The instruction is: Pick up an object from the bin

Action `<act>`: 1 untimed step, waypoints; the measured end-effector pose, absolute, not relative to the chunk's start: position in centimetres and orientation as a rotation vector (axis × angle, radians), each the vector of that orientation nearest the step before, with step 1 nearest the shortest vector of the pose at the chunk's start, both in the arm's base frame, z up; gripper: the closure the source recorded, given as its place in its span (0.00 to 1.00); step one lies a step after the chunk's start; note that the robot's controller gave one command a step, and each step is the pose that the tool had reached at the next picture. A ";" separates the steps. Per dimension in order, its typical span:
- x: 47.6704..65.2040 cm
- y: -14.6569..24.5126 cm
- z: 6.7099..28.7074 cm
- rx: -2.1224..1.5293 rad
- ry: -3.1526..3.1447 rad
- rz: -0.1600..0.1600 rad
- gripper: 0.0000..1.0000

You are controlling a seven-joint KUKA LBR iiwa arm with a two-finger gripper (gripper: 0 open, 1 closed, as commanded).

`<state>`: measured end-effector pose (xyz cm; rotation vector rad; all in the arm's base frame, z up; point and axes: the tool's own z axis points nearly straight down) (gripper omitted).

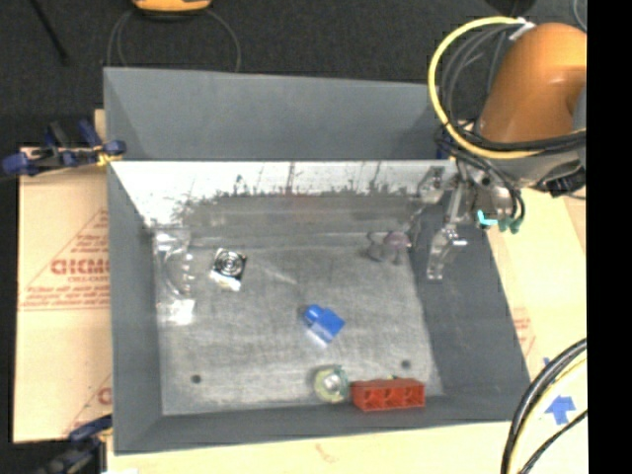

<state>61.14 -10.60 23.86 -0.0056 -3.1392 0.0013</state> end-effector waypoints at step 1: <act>65.3 -14.5 8.4 0.044 -3.149 0.003 0.00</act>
Offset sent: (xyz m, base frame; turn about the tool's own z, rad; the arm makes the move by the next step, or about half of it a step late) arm 0.0423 -0.0394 -0.1686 -0.0324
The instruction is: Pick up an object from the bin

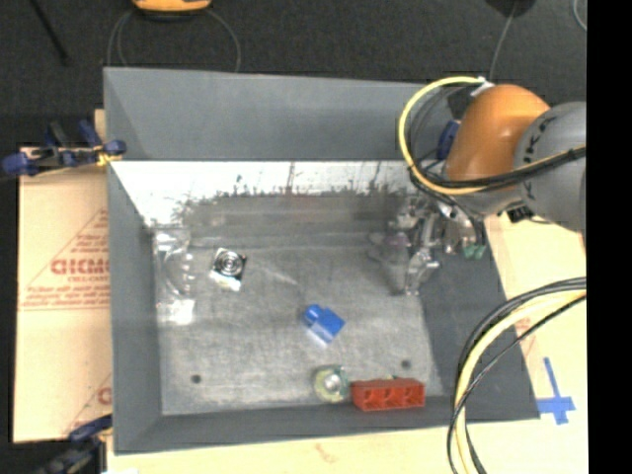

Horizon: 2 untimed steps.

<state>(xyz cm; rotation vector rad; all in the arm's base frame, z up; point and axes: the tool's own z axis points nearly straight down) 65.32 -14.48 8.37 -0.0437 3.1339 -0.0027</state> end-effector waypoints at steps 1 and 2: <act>64.2 -13.4 10.2 0.003 3.137 0.001 0.00; 64.4 -13.8 10.2 0.221 3.126 0.000 0.00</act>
Offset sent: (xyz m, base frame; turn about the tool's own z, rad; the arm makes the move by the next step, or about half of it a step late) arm -0.0127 0.0113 0.0163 0.0305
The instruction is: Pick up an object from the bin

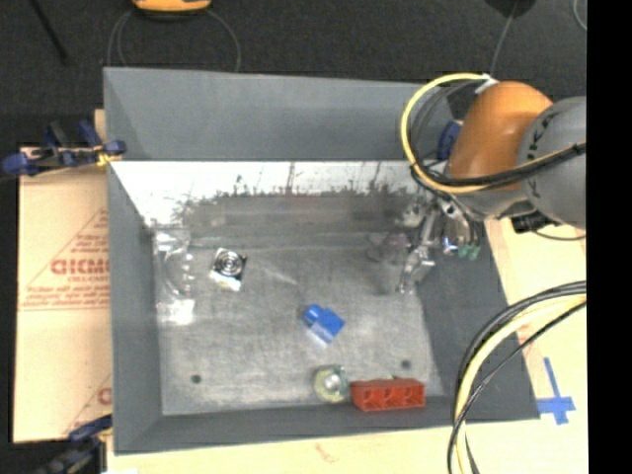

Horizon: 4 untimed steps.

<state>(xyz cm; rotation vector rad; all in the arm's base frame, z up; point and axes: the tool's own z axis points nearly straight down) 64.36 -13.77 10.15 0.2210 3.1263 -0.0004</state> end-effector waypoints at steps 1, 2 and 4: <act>64.3 -13.0 7.4 0.550 3.084 0.002 0.00; 64.4 -13.1 7.6 0.543 3.089 -0.001 0.00; 64.9 -13.4 12.0 0.536 3.085 -0.003 1.00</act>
Offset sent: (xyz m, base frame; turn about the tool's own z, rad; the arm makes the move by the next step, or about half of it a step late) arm -0.0035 0.0083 -0.0315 0.2133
